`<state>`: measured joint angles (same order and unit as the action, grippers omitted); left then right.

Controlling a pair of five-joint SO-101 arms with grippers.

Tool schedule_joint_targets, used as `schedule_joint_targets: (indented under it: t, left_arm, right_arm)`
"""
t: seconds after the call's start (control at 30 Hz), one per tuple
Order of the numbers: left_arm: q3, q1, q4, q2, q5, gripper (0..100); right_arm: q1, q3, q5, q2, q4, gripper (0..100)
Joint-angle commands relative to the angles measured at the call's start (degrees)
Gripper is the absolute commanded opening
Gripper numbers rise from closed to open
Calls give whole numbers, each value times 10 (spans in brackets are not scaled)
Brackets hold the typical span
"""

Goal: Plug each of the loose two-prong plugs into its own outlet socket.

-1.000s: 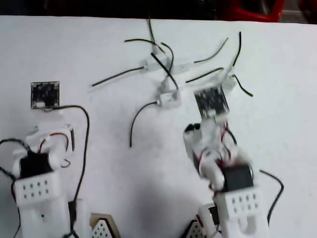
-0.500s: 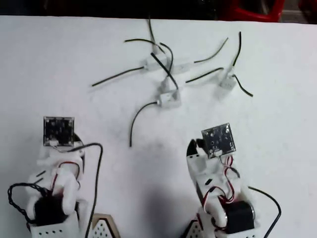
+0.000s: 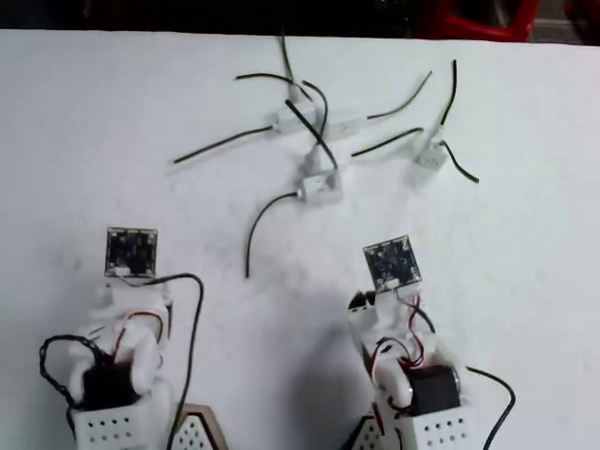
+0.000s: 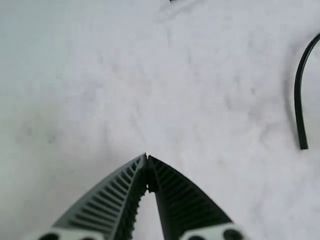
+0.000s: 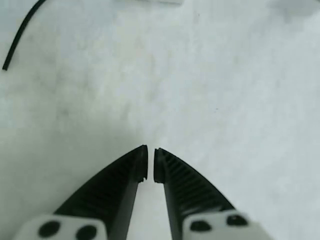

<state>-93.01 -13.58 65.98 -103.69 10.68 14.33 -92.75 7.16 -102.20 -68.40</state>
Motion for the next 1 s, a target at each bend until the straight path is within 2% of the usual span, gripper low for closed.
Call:
schedule_joint_targets:
  t: [0.0,0.23,0.43,0.97]
  left_arm:
    - [-40,9,0,-7,9,24]
    - [-40,7,5,-6,9,24]
    - [-40,6,75,-6,9,24]
    - [-40,6,75,-5,7,24]
  right_arm:
    - [-1,-44,4,-4,33,20]
    - [-4,-41,4,-7,-21,22]
    - [-6,-41,4,-8,-43,21]
    - [-6,-41,4,-8,-43,21]
